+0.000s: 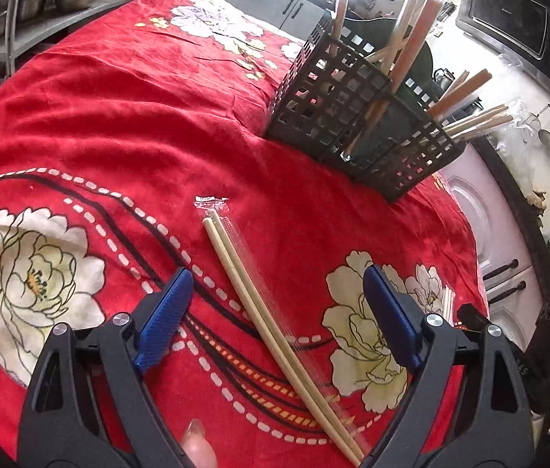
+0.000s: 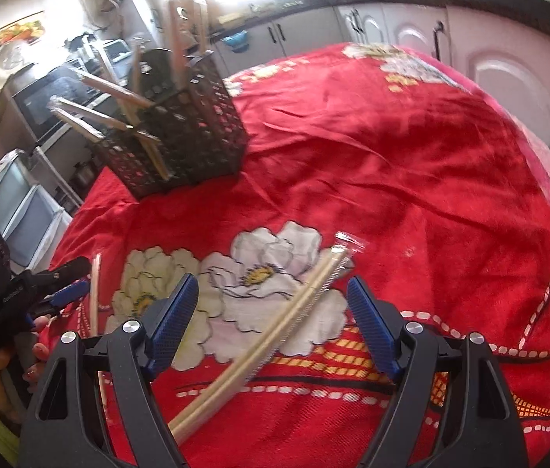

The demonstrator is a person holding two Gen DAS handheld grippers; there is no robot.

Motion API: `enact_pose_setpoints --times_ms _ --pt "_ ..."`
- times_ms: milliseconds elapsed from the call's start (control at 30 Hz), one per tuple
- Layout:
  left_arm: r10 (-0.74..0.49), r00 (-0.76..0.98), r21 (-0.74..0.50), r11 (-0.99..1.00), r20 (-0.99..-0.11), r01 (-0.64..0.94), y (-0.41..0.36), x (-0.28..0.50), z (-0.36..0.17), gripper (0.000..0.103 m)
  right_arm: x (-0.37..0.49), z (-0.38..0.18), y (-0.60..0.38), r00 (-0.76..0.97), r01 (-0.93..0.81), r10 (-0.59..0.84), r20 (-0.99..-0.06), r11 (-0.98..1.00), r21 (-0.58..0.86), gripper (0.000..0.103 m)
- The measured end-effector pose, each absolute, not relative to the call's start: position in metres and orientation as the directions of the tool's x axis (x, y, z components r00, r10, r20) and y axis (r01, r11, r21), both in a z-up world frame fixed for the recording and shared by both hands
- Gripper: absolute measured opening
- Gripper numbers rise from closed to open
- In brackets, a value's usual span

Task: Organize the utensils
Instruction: 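Move both grippers down toward the last wrapped chopstick pairs on the cloth, then close the right gripper on a chopstick pair while the left gripper grasps another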

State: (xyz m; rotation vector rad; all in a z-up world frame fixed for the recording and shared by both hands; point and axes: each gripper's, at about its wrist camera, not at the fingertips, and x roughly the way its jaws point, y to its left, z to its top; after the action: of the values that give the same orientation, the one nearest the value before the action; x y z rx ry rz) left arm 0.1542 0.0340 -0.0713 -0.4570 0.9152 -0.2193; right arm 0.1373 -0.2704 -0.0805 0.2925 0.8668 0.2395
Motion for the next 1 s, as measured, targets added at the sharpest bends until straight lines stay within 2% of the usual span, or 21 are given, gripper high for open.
enact_pose_setpoints --times_ms 233,367,467,600,767,933,1000 --pt "-0.368 0.592 -0.466 0.885 -0.717 -0.014 0.034 0.164 -0.073 0.080 0.155 -0.090 -0.282 0.586 -0.057 0.350 -0.731 0.917 0.394 0.076" --pt "-0.354 0.595 -0.454 0.891 -0.722 -0.021 0.035 0.170 -0.072 0.075 0.165 -0.092 -0.283 0.579 -0.059 0.365 -0.730 0.911 0.408 0.076" --pt "-0.347 0.597 -0.447 0.894 -0.724 -0.022 0.036 0.173 -0.073 0.071 0.170 -0.092 -0.284 0.580 -0.055 0.367 -0.727 0.908 0.415 0.071" --pt "-0.330 0.598 -0.430 0.903 -0.730 -0.027 0.037 0.178 -0.072 0.066 0.175 -0.092 -0.286 0.580 -0.051 0.365 -0.728 0.909 0.414 0.061" --pt "-0.273 0.610 -0.368 0.929 -0.744 -0.033 0.035 0.183 -0.071 0.048 0.177 -0.095 -0.288 0.592 -0.048 0.361 -0.721 0.908 0.416 0.050" --pt "-0.235 0.618 -0.333 0.942 -0.750 -0.046 0.036 0.183 -0.071 0.035 0.177 -0.097 -0.294 0.603 -0.026 0.361 -0.711 0.900 0.435 0.028" --pt "-0.229 0.622 -0.333 0.941 -0.749 -0.054 0.038 0.182 -0.072 0.027 0.178 -0.098 -0.297 0.601 -0.024 0.378 -0.704 0.889 0.457 0.022"
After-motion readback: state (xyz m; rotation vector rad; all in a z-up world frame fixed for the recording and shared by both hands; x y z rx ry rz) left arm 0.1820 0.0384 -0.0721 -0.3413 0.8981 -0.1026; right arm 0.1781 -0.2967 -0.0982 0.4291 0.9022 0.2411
